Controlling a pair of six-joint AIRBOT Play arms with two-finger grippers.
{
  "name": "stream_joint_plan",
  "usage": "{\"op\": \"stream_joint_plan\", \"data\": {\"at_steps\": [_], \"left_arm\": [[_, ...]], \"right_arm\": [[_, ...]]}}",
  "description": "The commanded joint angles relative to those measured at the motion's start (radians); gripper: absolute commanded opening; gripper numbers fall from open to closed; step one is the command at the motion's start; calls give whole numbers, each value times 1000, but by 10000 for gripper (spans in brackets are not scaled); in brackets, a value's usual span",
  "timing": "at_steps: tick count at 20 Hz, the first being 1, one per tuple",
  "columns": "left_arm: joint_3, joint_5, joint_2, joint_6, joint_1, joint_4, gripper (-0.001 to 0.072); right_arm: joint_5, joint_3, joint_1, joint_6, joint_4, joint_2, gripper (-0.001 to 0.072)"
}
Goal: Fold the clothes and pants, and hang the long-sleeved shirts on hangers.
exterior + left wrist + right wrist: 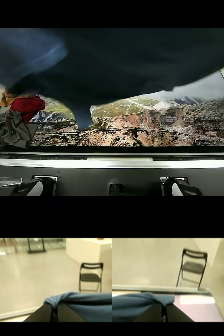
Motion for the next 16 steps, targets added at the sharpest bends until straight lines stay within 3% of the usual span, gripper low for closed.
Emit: {"op": "stream_joint_plan", "data": {"at_steps": [1,5,8,10,13,16], "left_arm": [[21,77,60,-18,0,27,23],[20,-7,16,-39,0,51,23],[-42,-205,-113,-94,-2,54,23],[-182,-269,-222,-90,-28,54,23],[-461,-225,-402,-51,-95,54,23],[-645,-105,-615,-52,-135,48,24]], "right_arm": [[-53,16,1,45,-45,72,33],[5,16,1,55,-51,27,33],[258,14,1,80,-46,-140,32],[429,-32,8,80,-22,-328,31],[384,-208,89,79,-53,-567,30],[245,-312,142,191,-58,-805,31]]}}
